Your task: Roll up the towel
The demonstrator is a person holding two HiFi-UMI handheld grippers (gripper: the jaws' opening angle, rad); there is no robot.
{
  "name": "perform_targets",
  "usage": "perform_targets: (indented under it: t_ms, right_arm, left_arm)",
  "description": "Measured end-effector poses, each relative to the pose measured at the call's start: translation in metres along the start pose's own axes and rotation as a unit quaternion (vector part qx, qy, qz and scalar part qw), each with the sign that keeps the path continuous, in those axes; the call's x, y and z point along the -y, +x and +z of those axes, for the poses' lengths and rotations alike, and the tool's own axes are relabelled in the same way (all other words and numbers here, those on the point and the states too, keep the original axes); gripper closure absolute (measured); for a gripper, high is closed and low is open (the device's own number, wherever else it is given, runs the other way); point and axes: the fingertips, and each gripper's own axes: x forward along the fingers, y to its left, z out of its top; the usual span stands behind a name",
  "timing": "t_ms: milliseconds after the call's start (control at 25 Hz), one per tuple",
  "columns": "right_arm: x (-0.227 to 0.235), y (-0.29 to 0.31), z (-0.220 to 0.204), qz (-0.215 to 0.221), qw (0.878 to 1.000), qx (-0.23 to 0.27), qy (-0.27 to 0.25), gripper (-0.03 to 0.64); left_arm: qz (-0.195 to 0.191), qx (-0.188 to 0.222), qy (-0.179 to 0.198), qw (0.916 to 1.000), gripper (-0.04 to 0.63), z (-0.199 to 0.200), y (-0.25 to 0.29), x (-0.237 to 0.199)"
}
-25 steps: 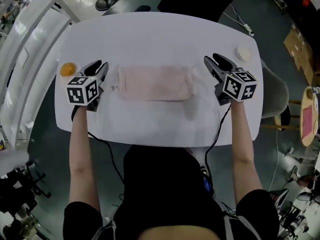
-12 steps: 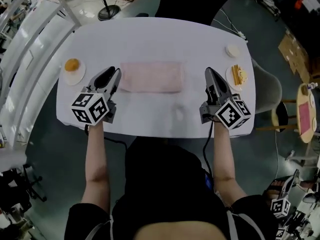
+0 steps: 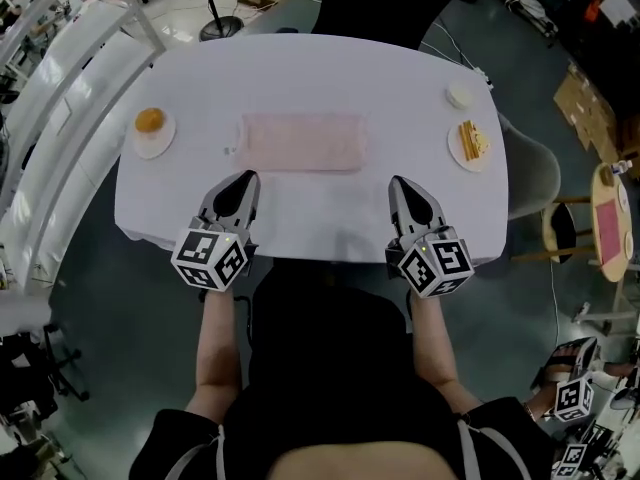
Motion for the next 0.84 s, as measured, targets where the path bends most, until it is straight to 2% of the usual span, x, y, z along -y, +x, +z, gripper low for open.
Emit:
perform_targets:
  t_ms: [160, 480, 840]
  right_arm:
    - [0.001, -0.009, -0.016, -0.022, 0.999, -0.019, -0.026, 0.611]
    - [-0.005, -0.027, -0.023, -0.034, 0.998, -0.019, -0.04, 0.611]
    - [0.0, -0.036, -0.022, -0.044, 0.998, -0.017, -0.05, 0.611]
  left_arm:
    - [0.011, 0.003, 0.009, 0.9999, 0.575, -0.01, -0.015, 0.0]
    - [0.008, -0.005, 0.042, 0.9991, 0.575, -0.014, -0.03, 0.008]
    - [0.006, -0.01, 0.06, 0.9981, 0.575, -0.019, -0.034, 0.017]
